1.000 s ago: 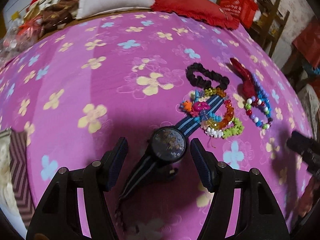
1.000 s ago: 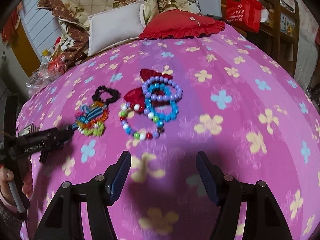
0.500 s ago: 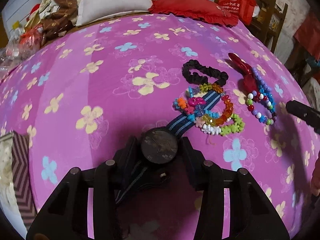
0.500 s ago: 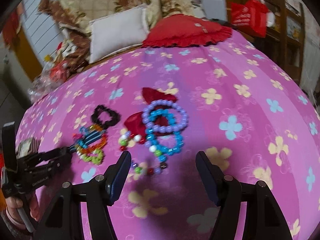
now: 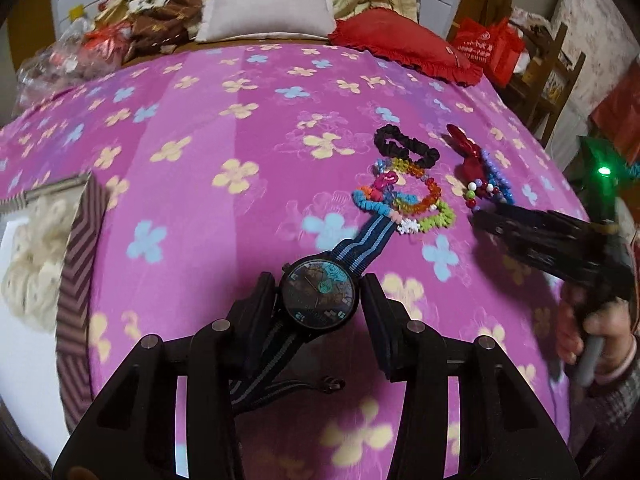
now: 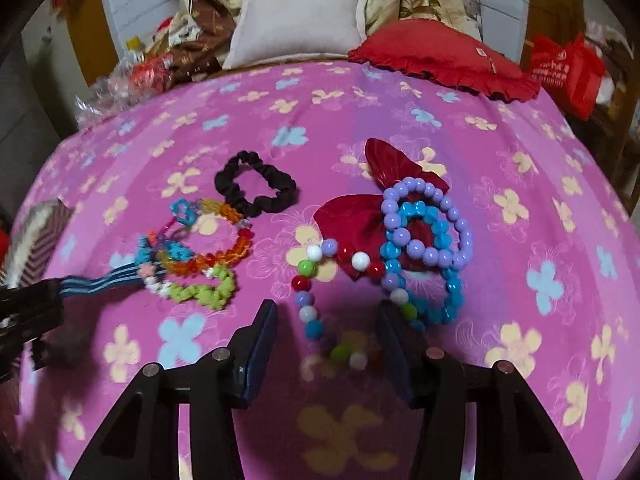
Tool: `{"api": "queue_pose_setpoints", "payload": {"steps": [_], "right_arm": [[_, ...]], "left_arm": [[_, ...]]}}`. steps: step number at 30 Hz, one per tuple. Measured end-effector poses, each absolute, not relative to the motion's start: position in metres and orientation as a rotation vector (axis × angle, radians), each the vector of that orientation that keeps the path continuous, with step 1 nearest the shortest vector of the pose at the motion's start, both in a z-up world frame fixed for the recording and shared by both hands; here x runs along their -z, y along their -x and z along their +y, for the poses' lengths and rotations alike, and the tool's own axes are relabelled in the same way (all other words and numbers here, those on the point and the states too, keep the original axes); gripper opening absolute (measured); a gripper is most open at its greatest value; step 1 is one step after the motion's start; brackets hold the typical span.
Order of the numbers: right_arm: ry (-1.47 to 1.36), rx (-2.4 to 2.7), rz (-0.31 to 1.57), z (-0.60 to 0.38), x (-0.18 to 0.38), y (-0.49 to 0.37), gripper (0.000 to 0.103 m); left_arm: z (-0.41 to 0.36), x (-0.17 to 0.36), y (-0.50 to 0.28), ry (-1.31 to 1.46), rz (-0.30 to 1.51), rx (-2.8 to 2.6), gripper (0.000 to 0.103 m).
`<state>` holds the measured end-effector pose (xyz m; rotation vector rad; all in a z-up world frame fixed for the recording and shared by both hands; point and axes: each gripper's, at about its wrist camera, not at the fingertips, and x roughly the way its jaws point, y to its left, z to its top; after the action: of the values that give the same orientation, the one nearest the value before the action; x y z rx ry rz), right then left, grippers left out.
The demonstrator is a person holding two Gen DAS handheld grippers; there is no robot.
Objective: Organize jewelry
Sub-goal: 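Grasp the blue striped wristwatch by its face with the left gripper, then carry the watch into the tray with the left gripper while the right carries a bead bracelet there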
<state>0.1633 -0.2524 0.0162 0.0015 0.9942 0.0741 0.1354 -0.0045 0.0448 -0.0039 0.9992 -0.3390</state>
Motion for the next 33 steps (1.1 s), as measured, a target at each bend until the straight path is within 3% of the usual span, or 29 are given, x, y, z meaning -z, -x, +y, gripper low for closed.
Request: {"api": "queue_pose_setpoints", "payload": {"steps": [1,2,3,9,17,27,28,29,33], "right_arm": [[0.001,-0.072,0.996,-0.251,-0.017,-0.163,0.031],[-0.009,-0.074,1.005,-0.25,-0.018,-0.162,0.015],[-0.017,-0.075,1.015,-0.251,-0.018,-0.16,0.009],[-0.084,-0.099,1.021,-0.249,-0.032,-0.124,0.008],[-0.168,-0.152,0.956,-0.239,-0.092,-0.073,0.008],[-0.156,-0.279,0.903,-0.16,-0.156,-0.034,0.008],[-0.151,-0.287,0.904,-0.15,-0.159,-0.033,0.008],[-0.142,-0.301,0.904,-0.137,-0.163,-0.034,0.008],[-0.104,-0.349,0.908,-0.091,-0.169,-0.038,0.008]], "left_arm": [[-0.001,-0.046,-0.131,0.011,0.998,0.333,0.043],[0.002,-0.047,-0.128,0.011,0.995,0.328,0.043],[0.005,-0.048,-0.121,0.008,0.988,0.319,0.043],[0.02,-0.064,-0.087,0.019,0.957,0.304,0.043],[0.053,-0.107,-0.039,0.066,0.883,0.285,0.043],[0.142,-0.141,-0.008,0.147,0.837,0.14,0.041],[0.156,-0.141,-0.012,0.167,0.838,0.119,0.032],[0.169,-0.139,-0.018,0.179,0.843,0.096,0.006],[0.21,-0.132,-0.038,0.229,0.838,0.046,0.006]]}}
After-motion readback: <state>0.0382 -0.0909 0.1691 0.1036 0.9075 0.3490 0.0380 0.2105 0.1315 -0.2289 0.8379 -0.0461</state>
